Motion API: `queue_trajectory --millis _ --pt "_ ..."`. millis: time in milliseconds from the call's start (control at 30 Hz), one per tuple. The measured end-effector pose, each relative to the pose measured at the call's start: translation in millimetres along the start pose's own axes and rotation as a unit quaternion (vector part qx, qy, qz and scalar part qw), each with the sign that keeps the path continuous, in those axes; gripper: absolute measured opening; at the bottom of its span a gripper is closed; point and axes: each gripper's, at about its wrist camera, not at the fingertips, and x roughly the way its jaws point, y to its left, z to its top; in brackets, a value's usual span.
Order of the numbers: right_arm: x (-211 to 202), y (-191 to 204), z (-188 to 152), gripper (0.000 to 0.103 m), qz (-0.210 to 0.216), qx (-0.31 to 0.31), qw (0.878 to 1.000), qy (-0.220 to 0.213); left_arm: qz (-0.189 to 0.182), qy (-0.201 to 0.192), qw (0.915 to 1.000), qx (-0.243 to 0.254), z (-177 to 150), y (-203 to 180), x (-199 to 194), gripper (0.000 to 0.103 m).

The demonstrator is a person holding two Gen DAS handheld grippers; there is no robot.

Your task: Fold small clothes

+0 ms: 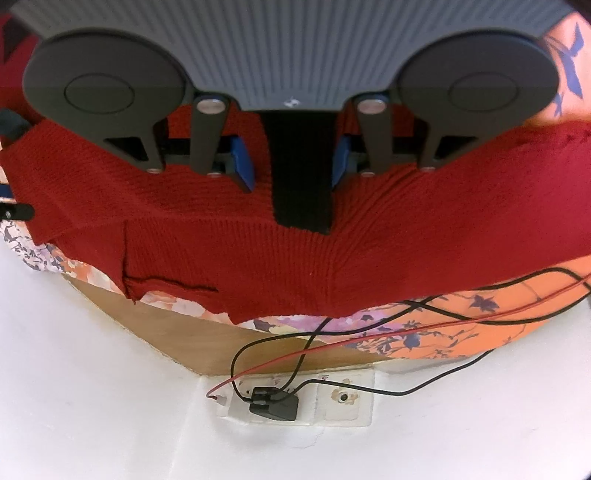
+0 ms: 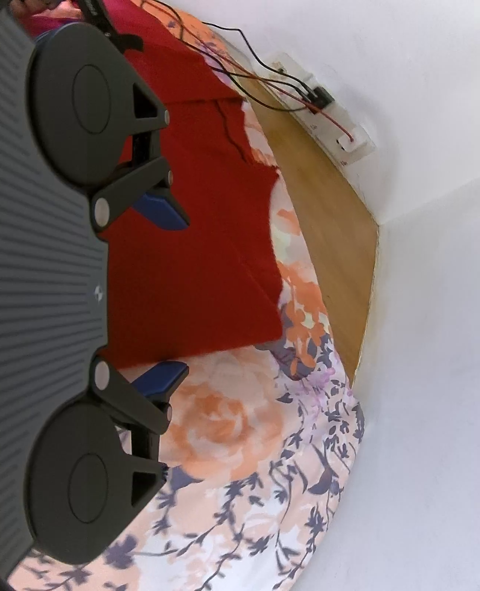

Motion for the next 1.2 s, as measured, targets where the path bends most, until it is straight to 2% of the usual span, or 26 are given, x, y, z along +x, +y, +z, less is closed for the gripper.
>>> queue_trajectory --millis 100,167,233,367,433,500,533,567,600,667,700,933,1200 --pt "11.2 -1.6 5.5 0.083 -0.007 0.009 1.0 -0.006 0.004 -0.003 0.9999 0.012 0.1 -2.6 2.1 0.045" --pt "16.6 -0.5 7.7 0.083 -0.016 0.006 1.0 -0.007 0.004 -0.004 0.9997 0.023 1.1 -6.1 2.6 0.027" --pt "19.0 1.3 8.9 0.083 -0.015 0.003 1.0 -0.011 -0.008 -0.002 0.9995 0.031 3.7 -9.2 1.3 0.017" --pt "21.8 4.5 9.2 0.079 -0.014 0.004 1.0 -0.024 -0.009 -0.009 0.998 0.062 10.0 -17.8 -4.7 0.015" --pt "24.1 5.6 8.5 0.068 -0.016 0.0 0.999 -0.033 -0.01 -0.017 0.9975 0.068 13.6 -20.1 -9.3 0.014" --pt "27.6 5.0 8.2 0.053 -0.027 -0.004 0.999 -0.036 -0.007 -0.028 0.9973 0.068 17.6 -22.7 -13.3 0.014" --pt "27.6 3.1 7.8 0.051 -0.024 -0.002 0.999 -0.039 -0.007 -0.033 0.9972 0.067 20.0 -24.3 -15.1 0.014" --pt "27.0 1.5 7.7 0.043 -0.021 0.001 0.999 -0.041 -0.007 -0.039 0.9969 0.068 22.1 -26.1 -16.9 0.014" --pt "25.4 0.4 7.7 0.03 -0.02 0.001 0.999 -0.045 -0.006 -0.048 0.9963 0.072 24.4 -28.4 -19.3 0.014" --pt "19.3 -0.5 7.5 0.017 -0.02 -0.004 0.998 -0.055 -0.004 -0.062 0.9949 0.079 30.0 -33.2 -23.1 0.014" --pt "15.4 -1.0 7.5 0.015 -0.019 -0.002 0.998 -0.061 -0.004 -0.067 0.9944 0.082 33.2 -35.3 -24.0 0.014" --pt "0.3 -5.6 7.9 0.014 -0.029 0.023 0.993 -0.11 0.006 -0.073 0.9935 0.087 54.1 -37.6 -4.0 0.014" --pt "25.3 -12.8 4.9 0.016 -0.042 0.032 0.995 -0.082 0.021 -0.021 0.9947 0.098 48.1 -29.1 52.0 0.015"
